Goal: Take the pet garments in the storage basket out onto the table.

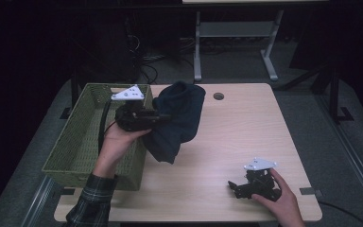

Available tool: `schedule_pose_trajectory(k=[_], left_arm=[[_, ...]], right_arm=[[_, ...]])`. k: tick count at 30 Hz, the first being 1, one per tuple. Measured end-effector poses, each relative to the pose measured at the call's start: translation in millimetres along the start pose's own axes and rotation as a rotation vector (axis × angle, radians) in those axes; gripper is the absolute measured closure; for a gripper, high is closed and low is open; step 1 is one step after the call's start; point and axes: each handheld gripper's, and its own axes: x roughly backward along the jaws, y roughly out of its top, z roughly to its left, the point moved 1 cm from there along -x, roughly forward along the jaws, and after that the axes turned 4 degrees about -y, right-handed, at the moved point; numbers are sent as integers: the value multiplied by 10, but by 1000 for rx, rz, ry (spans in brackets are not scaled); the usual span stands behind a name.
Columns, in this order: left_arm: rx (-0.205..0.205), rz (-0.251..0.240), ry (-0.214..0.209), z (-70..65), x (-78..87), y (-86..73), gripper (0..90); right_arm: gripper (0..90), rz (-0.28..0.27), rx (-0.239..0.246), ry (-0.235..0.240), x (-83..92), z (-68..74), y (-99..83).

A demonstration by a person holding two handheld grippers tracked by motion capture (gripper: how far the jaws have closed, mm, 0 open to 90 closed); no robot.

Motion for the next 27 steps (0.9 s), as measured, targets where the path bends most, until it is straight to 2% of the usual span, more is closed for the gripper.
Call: schedule_pose_trajectory(k=[11, 20, 27], left_arm=[[-11, 36, -27, -48, -353, -15, 717], [0, 81, -41, -40, -772, -97, 717], [11, 154, -36, 7, -1162, -237, 716]], right_arm=[[0, 0, 1, 0, 0, 0, 0], [0, 0, 1, 1, 1, 0, -1], [0, -1, 2, 1, -1, -1, -1]])
